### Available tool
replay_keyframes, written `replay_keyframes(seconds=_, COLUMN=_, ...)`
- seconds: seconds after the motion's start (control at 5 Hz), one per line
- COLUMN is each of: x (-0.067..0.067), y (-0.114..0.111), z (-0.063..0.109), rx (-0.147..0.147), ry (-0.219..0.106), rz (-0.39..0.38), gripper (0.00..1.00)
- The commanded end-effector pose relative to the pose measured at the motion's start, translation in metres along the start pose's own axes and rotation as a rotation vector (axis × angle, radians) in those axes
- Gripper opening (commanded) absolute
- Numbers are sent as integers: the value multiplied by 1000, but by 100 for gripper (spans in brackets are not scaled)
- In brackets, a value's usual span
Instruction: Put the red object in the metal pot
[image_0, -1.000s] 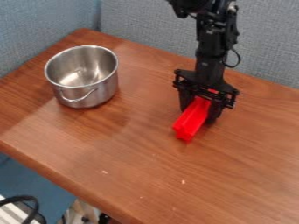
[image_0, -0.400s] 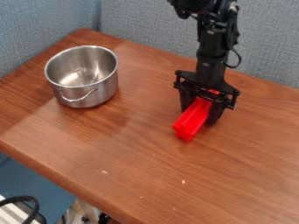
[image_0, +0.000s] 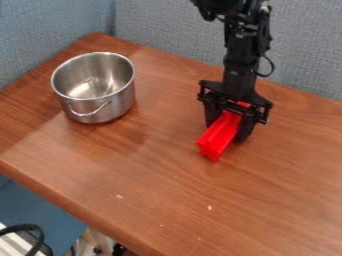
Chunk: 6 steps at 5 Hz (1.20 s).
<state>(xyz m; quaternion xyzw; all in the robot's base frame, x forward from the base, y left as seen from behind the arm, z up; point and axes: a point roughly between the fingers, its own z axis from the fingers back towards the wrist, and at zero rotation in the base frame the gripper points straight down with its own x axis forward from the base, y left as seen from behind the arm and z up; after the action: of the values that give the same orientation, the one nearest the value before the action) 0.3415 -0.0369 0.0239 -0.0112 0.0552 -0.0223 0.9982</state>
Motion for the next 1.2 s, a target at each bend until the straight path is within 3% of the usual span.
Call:
replay_keyframes(seconds=0.0, x=6, y=7, z=20, rx=-9, ry=-45, rz=23, gripper=0)
replay_keyframes(seconds=0.4, x=0, y=14, z=36, rx=1, ry=-41, rz=43, gripper=0)
replay_keyframes(seconds=0.6, x=-4, y=19, z=52, rx=13, ry=-58, rz=63, gripper=0)
replay_keyframes(seconds=0.8, x=-10, y=38, z=82, rx=31, ry=-65, rz=98, gripper=0)
replay_keyframes(seconds=1.0, x=-19, y=69, z=108, rx=22, ry=-82, rz=155, gripper=0)
